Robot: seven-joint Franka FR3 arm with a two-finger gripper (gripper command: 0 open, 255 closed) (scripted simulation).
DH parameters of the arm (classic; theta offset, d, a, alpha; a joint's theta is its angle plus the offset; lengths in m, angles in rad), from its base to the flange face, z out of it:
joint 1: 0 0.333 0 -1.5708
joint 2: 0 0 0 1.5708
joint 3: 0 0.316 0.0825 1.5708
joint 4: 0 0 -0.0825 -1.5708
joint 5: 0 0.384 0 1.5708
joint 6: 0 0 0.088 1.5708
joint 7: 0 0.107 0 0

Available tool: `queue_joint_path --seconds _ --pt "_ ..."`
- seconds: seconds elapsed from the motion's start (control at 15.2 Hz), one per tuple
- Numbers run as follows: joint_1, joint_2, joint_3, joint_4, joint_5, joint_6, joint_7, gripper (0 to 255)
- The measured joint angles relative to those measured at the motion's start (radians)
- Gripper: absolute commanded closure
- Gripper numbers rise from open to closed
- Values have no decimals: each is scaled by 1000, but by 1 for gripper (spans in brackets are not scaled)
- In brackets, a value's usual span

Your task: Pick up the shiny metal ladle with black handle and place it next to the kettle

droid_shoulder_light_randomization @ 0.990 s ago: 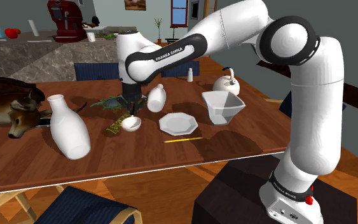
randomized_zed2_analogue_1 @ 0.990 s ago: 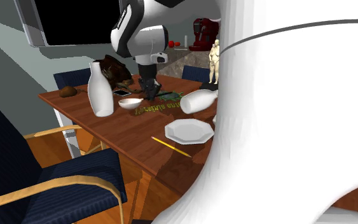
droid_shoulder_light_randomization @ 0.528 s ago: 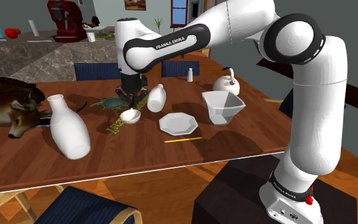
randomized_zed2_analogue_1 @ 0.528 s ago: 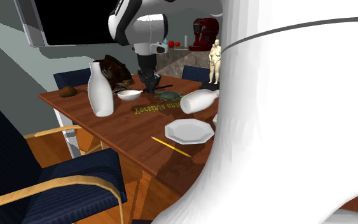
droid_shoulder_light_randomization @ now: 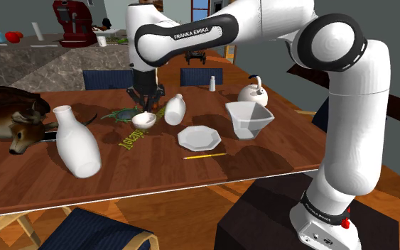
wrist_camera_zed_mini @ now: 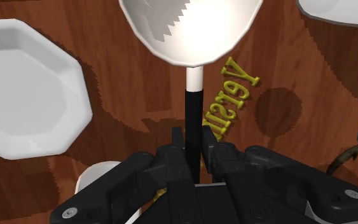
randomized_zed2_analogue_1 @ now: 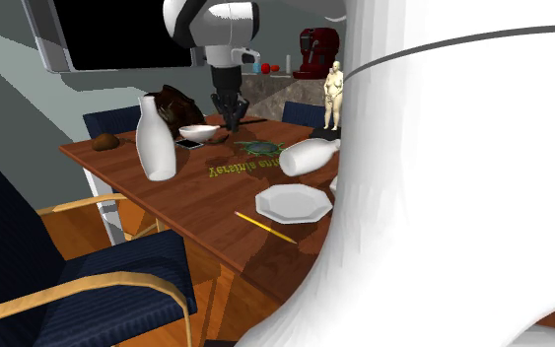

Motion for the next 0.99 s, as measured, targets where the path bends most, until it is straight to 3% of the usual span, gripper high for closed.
queue_joint_path --seconds 0.99 --pt "29 29 5 243 -5 -214 -15 255"
